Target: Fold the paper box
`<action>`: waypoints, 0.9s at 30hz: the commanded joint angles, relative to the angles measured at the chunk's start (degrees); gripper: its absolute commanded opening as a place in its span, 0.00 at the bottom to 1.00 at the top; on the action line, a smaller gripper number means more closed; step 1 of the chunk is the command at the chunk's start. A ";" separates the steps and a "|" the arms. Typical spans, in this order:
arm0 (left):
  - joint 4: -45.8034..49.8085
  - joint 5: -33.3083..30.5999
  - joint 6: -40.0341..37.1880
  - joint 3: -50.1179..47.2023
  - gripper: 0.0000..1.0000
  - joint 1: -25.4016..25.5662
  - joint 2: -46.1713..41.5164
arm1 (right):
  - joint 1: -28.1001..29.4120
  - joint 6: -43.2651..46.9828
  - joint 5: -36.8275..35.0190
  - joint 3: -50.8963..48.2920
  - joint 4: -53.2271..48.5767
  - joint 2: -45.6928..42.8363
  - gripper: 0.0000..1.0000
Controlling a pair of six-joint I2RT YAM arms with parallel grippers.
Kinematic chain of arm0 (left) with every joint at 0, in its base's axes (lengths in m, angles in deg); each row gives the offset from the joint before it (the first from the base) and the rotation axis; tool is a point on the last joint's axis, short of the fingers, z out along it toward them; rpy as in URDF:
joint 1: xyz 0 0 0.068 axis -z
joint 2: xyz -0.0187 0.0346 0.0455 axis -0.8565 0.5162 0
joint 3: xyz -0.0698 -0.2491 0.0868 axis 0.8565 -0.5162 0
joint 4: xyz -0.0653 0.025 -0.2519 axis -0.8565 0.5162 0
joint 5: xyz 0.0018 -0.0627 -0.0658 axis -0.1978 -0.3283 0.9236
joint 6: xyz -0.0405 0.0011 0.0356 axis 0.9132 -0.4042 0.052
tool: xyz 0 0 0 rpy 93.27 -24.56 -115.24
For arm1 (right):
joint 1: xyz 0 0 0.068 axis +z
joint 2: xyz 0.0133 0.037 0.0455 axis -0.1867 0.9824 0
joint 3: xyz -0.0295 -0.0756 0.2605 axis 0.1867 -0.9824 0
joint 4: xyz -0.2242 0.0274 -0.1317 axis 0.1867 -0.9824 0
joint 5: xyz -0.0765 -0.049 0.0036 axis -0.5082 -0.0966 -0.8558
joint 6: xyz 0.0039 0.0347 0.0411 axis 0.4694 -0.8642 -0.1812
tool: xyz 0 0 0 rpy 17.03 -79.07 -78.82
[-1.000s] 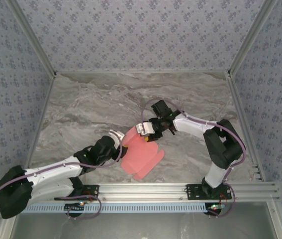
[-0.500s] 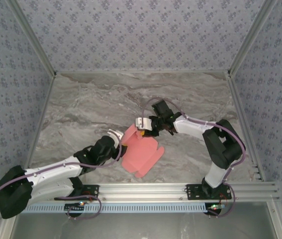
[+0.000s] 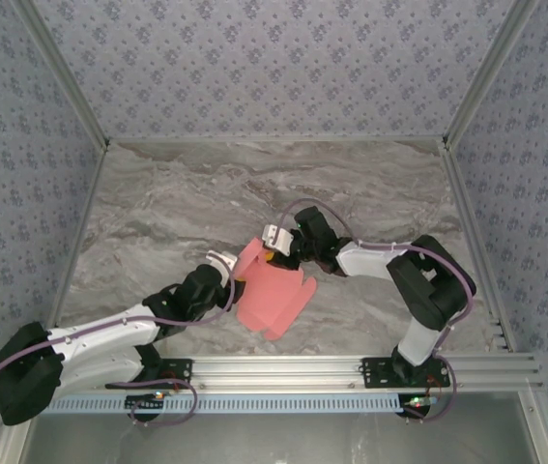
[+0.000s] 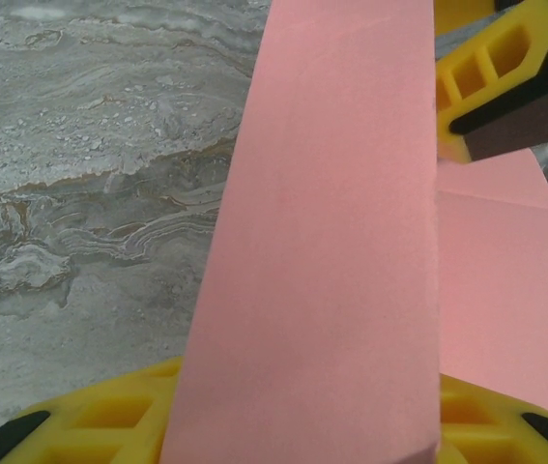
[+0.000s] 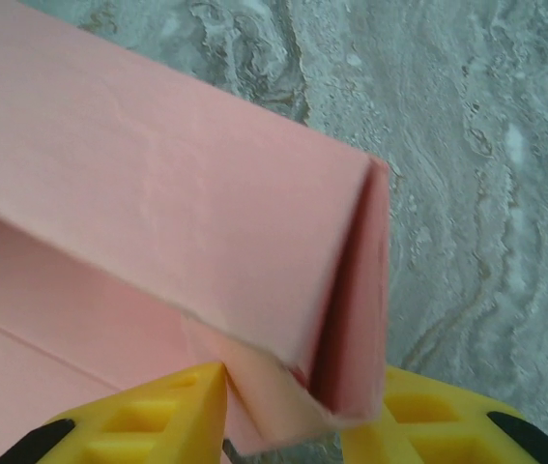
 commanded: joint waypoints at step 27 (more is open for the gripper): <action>-4.49 6.40 3.69 4.04 0.44 0.46 5.10 | 11.23 -24.04 -46.00 -5.53 32.70 10.05 0.12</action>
